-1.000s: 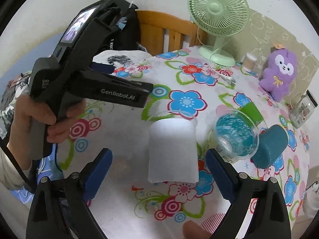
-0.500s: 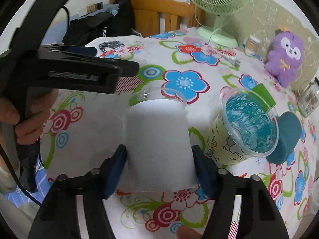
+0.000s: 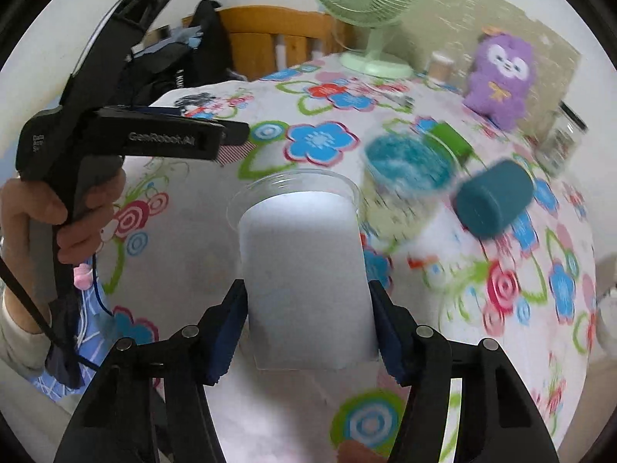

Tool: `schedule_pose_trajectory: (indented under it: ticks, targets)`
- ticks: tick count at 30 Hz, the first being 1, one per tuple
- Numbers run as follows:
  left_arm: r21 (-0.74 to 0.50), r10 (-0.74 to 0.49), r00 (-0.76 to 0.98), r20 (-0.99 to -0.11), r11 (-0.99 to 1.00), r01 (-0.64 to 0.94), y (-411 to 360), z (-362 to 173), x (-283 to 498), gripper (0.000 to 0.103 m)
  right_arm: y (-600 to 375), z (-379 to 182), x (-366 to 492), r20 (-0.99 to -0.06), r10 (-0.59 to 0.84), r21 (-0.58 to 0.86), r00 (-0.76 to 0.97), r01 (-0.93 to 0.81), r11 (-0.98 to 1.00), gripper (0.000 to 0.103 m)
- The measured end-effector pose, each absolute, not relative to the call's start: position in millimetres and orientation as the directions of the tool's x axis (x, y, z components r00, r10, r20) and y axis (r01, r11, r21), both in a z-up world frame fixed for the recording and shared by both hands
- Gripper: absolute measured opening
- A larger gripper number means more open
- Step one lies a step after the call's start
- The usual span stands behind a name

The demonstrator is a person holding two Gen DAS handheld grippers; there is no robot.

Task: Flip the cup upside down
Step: 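Lift the white cup with the right tool and carry it toward the left tool, then lower the white cup onto the tablecloth and open the right tool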

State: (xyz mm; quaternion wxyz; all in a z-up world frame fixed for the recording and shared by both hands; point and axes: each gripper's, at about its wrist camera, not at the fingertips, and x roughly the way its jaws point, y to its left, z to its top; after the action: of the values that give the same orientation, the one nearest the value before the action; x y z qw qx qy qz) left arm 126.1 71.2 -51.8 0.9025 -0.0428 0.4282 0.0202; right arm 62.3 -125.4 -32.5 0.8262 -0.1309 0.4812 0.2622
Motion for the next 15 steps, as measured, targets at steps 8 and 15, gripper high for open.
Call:
schedule_pose_trajectory:
  ticks: [8, 15]
  targets:
    - [-0.095, -0.052, 0.639, -0.768, 0.995, -0.034, 44.3, -54.2, 92.1, 0.103, -155.4, -43.1, 38.1, -0.883, 0.226, 0.010, 0.412, -0.465, 0.885, 0.064]
    - [-0.149, -0.130, 0.618, -0.775, 0.989, 0.021, 13.0, -56.5, 69.5, 0.103, -181.8, -46.2, 25.9, -0.884, 0.186, -0.010, 0.429, -0.415, 0.910, 0.064]
